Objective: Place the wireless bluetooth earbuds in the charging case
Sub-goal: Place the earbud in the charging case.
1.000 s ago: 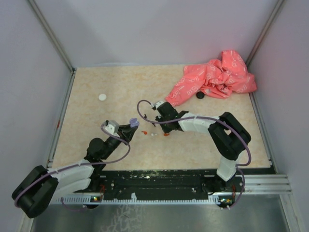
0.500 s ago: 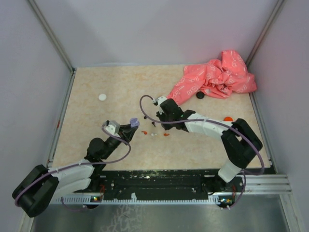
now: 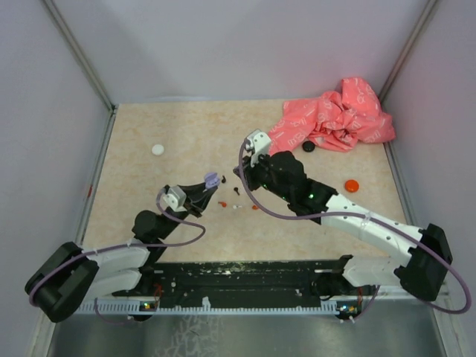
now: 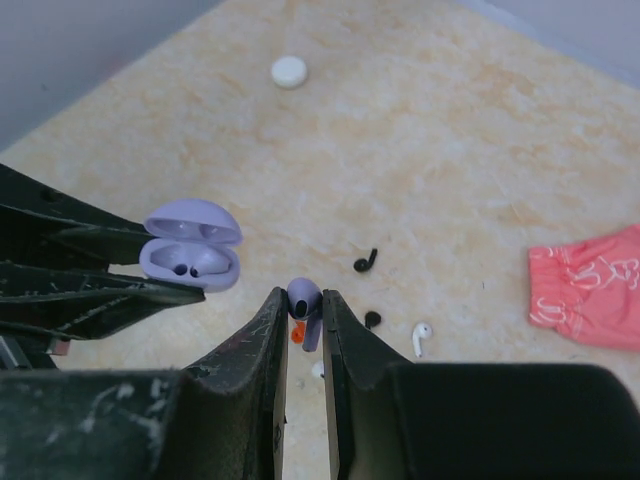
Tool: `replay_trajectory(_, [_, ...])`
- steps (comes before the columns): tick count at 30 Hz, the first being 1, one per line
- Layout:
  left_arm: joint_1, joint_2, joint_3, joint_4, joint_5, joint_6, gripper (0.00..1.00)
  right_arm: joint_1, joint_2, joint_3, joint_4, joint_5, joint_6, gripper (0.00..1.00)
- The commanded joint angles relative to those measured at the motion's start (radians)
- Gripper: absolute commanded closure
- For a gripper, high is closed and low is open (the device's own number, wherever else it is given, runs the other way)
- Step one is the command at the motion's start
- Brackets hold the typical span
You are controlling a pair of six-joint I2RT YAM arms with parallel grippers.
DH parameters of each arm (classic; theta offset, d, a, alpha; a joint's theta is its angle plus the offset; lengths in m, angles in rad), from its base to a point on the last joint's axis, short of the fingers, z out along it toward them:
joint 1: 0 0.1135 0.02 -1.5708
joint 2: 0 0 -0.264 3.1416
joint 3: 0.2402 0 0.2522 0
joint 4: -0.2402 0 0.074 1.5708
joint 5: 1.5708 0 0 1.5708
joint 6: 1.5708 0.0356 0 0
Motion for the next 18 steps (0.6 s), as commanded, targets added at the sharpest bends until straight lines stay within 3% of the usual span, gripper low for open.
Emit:
replay_trajectory(1, [-0.003, 0.019, 0.062, 0.140, 0.116, 0.032, 1.00, 0.013, -0.091, -0.029, 0.179, -0.059, -0.001, 0.88])
replay_trajectory(12, [-0.003, 0.029, 0.142, 0.181, 0.249, 0.031, 1.00, 0.052, -0.153, -0.109, 0.421, -0.242, 0.050, 0.89])
replay_trajectory(18, [-0.004, 0.008, 0.144, 0.170, 0.247, 0.019, 1.00, 0.081, -0.148, -0.122, 0.483, -0.295, 0.042, 0.88])
